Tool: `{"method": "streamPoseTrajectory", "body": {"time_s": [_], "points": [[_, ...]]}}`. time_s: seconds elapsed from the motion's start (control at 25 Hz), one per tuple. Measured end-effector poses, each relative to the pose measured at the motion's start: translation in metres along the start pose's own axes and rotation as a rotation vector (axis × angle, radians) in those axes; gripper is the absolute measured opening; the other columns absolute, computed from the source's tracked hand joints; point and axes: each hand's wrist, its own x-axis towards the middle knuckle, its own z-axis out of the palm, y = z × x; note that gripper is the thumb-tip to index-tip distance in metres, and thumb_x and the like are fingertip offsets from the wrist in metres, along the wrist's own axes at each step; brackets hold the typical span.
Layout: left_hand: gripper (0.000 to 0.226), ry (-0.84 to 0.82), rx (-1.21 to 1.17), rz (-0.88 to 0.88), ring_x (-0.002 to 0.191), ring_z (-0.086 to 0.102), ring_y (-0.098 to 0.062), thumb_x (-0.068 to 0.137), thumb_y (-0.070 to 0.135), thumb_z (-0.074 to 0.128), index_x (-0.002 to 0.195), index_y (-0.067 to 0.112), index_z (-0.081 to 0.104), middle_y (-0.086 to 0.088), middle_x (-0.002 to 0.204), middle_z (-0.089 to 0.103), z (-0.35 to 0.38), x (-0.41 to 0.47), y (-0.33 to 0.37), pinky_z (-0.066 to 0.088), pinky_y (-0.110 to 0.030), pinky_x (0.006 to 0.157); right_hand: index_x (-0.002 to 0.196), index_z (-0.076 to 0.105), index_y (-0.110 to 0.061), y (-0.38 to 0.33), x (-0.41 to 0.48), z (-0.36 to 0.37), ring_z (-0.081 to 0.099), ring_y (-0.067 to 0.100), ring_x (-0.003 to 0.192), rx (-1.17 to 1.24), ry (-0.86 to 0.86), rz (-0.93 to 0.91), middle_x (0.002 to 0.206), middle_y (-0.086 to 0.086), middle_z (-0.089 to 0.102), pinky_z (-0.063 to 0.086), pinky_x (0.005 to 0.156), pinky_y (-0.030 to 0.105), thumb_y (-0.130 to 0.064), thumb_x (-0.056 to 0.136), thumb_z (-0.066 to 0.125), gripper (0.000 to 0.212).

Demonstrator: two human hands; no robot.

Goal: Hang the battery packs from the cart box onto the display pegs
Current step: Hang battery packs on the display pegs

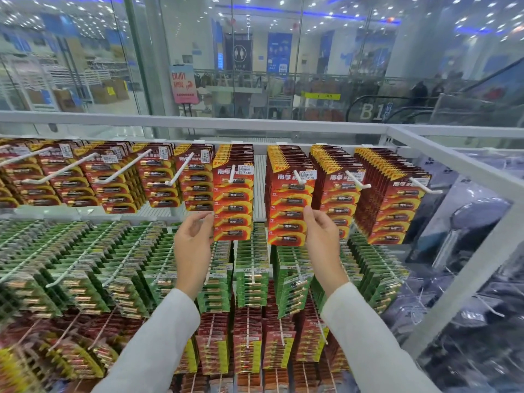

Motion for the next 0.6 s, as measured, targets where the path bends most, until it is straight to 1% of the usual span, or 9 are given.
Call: {"method": "streamPoseTrajectory", "body": {"time_s": [0.08, 0.16, 0.24, 0.32, 0.4, 0.48, 0.52, 0.6], "points": [[0.007, 0.020, 0.002, -0.019, 0.101, 0.074, -0.012, 0.101, 0.030, 0.069, 0.105, 0.031, 0.074, 0.011, 0.102, 0.078, -0.011, -0.011, -0.006, 0.059, -0.036, 0.089, 0.114, 0.068, -0.023, 0.013, -0.007, -0.005, 0.065, 0.007, 0.085, -0.030, 0.048, 0.012, 0.099, -0.008, 0.072, 0.049, 0.078, 0.028, -0.044, 0.103, 0.054, 0.027], [0.010, 0.022, 0.012, -0.051, 0.099, 0.074, -0.009, 0.100, 0.029, 0.069, 0.109, 0.029, 0.073, 0.011, 0.102, 0.078, -0.020, -0.028, -0.016, 0.058, -0.035, 0.090, 0.118, 0.066, -0.026, 0.028, -0.022, -0.016, 0.066, 0.006, 0.101, -0.051, 0.096, 0.039, 0.110, -0.010, 0.071, 0.050, 0.087, 0.025, -0.037, 0.104, 0.056, 0.021], [0.013, 0.000, -0.001, -0.083, 0.095, 0.075, -0.012, 0.102, 0.026, 0.066, 0.113, 0.024, 0.072, 0.009, 0.100, 0.079, -0.027, -0.053, -0.031, 0.058, -0.036, 0.088, 0.118, 0.067, -0.027, 0.049, -0.044, -0.032, 0.065, 0.005, 0.109, -0.068, 0.132, 0.095, 0.115, -0.012, 0.070, 0.051, 0.096, 0.029, -0.034, 0.103, 0.058, 0.019], [0.015, -0.061, -0.014, -0.144, 0.095, 0.076, -0.017, 0.104, 0.026, 0.062, 0.115, 0.021, 0.071, 0.006, 0.102, 0.079, -0.029, -0.084, -0.049, 0.058, -0.038, 0.087, 0.115, 0.070, -0.029, 0.073, -0.072, -0.052, 0.066, 0.007, 0.111, -0.079, 0.164, 0.167, 0.114, -0.012, 0.072, 0.051, 0.099, 0.033, -0.034, 0.101, 0.062, 0.017], [0.017, -0.144, -0.015, -0.250, 0.097, 0.076, -0.022, 0.104, 0.025, 0.060, 0.116, 0.020, 0.070, 0.002, 0.105, 0.079, -0.027, -0.118, -0.073, 0.058, -0.041, 0.088, 0.111, 0.072, -0.029, 0.100, -0.107, -0.077, 0.067, 0.008, 0.110, -0.082, 0.230, 0.282, 0.111, -0.011, 0.074, 0.052, 0.098, 0.033, -0.034, 0.099, 0.066, 0.014], [0.016, -0.214, -0.005, -0.331, 0.097, 0.077, -0.026, 0.103, 0.022, 0.060, 0.115, 0.017, 0.070, -0.002, 0.104, 0.080, -0.020, -0.150, -0.094, 0.061, -0.043, 0.087, 0.109, 0.073, -0.027, 0.124, -0.146, -0.106, 0.068, 0.007, 0.106, -0.096, 0.285, 0.364, 0.108, -0.011, 0.075, 0.052, 0.093, 0.029, -0.033, 0.098, 0.068, 0.014], [0.016, -0.250, 0.006, -0.366, 0.096, 0.077, -0.026, 0.103, 0.022, 0.061, 0.115, 0.016, 0.070, -0.003, 0.104, 0.080, -0.015, -0.165, -0.105, 0.063, -0.042, 0.085, 0.109, 0.073, -0.025, 0.135, -0.167, -0.122, 0.069, 0.007, 0.104, -0.103, 0.318, 0.401, 0.107, -0.010, 0.075, 0.052, 0.089, 0.027, -0.033, 0.098, 0.068, 0.014], [0.014, -0.304, 0.014, -0.421, 0.094, 0.077, -0.024, 0.102, 0.021, 0.062, 0.112, 0.016, 0.071, -0.005, 0.104, 0.080, -0.006, -0.192, -0.123, 0.063, -0.033, 0.079, 0.107, 0.073, -0.019, 0.154, -0.203, -0.149, 0.071, 0.010, 0.099, -0.124, 0.380, 0.466, 0.103, -0.004, 0.076, 0.052, 0.082, 0.022, -0.028, 0.098, 0.069, 0.014]]}}
